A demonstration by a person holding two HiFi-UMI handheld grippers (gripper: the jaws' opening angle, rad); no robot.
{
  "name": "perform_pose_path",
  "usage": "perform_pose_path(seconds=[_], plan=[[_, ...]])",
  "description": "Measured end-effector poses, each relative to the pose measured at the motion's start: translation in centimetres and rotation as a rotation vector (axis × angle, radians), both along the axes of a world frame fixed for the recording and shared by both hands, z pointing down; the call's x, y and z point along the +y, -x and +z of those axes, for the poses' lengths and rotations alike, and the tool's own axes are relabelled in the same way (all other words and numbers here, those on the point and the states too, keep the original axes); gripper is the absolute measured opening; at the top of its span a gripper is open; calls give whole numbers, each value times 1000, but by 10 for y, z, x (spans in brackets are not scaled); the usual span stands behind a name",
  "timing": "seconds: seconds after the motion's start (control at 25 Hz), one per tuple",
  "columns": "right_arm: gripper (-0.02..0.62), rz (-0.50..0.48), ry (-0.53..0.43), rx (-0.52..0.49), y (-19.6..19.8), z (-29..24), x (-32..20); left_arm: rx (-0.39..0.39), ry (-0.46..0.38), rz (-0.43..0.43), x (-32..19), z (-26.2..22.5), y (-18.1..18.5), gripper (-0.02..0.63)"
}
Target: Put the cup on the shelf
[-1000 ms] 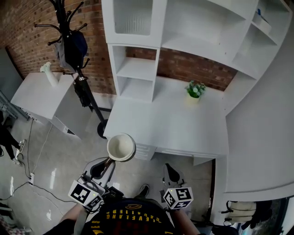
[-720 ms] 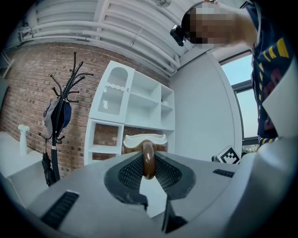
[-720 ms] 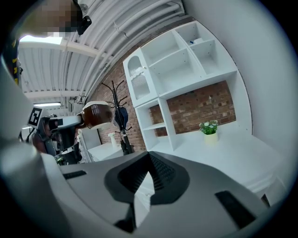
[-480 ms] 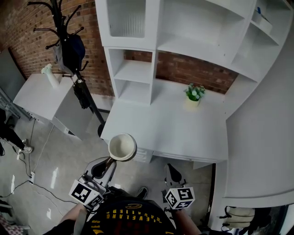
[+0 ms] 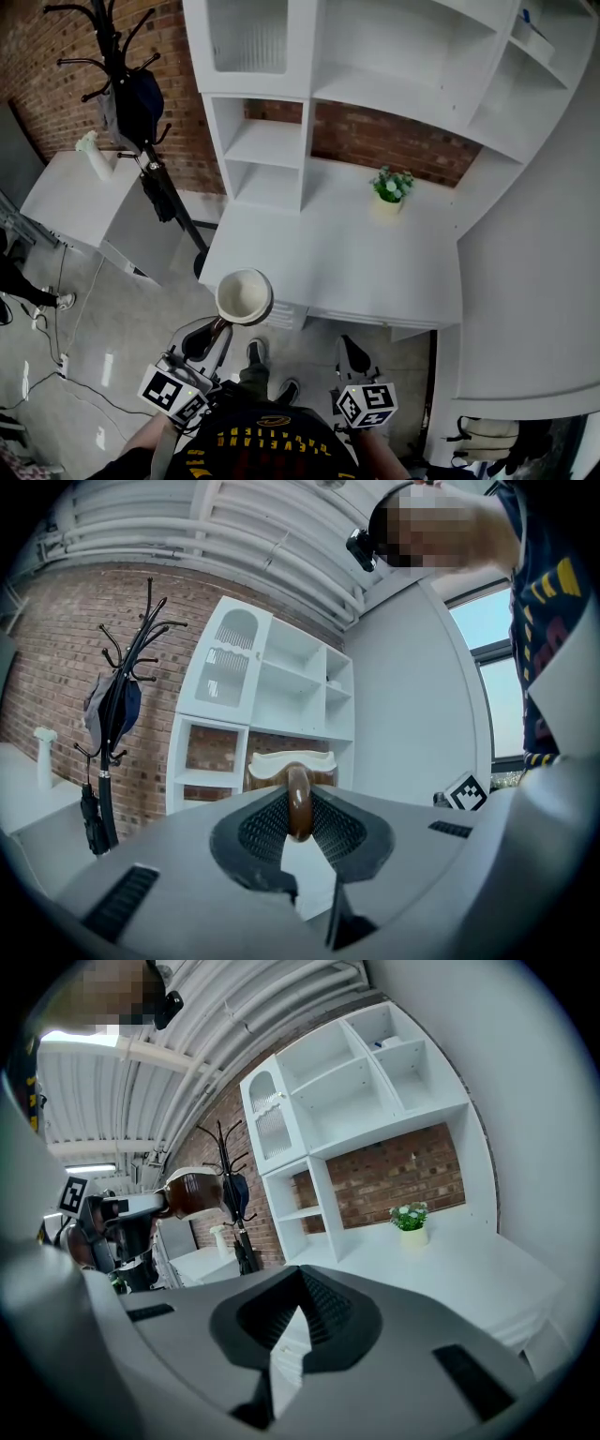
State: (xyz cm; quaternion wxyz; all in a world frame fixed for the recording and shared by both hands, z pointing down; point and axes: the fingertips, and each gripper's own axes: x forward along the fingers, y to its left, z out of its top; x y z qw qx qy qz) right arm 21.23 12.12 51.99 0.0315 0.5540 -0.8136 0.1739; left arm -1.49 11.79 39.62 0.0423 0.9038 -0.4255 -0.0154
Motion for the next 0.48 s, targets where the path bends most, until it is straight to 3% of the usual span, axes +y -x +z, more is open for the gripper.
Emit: perform_pose_path(seconds=[0.48], plan=[[5, 31, 17, 22, 18, 4, -37, 16, 10, 34, -48, 8, 19, 48]])
